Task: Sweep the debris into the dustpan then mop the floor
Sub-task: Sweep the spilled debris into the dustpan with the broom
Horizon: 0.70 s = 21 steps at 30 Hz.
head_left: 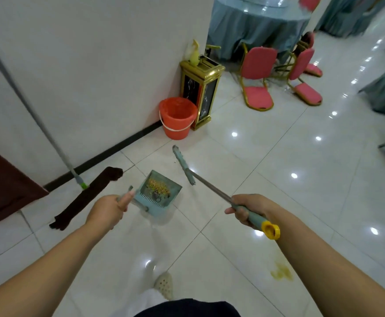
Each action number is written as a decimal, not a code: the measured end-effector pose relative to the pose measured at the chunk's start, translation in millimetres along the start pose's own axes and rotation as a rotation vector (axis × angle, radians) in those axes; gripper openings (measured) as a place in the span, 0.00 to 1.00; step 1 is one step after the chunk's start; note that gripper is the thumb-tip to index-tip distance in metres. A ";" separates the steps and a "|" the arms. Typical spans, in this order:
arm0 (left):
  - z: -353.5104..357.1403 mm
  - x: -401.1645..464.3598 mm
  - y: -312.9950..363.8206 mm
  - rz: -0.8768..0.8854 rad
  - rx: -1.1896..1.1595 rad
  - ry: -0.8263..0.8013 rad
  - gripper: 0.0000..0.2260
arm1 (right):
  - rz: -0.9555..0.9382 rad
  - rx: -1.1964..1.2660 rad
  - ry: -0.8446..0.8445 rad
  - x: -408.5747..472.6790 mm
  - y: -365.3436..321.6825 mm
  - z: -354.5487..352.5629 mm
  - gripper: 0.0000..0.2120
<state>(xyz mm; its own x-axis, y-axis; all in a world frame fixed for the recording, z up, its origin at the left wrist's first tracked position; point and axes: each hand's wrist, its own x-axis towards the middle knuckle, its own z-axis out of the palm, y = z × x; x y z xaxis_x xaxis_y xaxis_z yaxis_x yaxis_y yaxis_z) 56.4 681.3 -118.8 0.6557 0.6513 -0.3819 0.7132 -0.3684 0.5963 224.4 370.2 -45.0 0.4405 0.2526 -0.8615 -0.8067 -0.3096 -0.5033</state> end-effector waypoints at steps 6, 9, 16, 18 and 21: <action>-8.7 87.6 73.7 0.064 -0.016 0.002 0.28 | -0.125 0.092 0.037 34.2 -79.3 -26.7 0.13; -10.6 126.3 107.7 0.086 0.000 0.037 0.28 | -0.170 0.080 0.038 60.0 -121.1 -41.8 0.16; -9.4 210.2 196.1 0.098 -0.103 0.145 0.26 | -0.230 0.096 -0.026 143.1 -229.6 -88.8 0.20; -6.2 228.7 225.0 0.120 -0.054 0.186 0.25 | -0.224 0.097 -0.058 163.7 -265.6 -103.3 0.20; -1.4 259.1 266.7 0.142 -0.041 0.255 0.25 | -0.218 0.055 -0.097 189.5 -318.4 -121.9 0.20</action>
<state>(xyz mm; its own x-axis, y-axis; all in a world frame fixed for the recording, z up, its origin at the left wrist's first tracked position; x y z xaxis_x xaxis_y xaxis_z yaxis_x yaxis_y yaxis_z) 416.2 752.6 -57.8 0.6611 0.7428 -0.1055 0.6046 -0.4442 0.6612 612.7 404.9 -56.3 0.5686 0.3956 -0.7212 -0.7183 -0.1885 -0.6697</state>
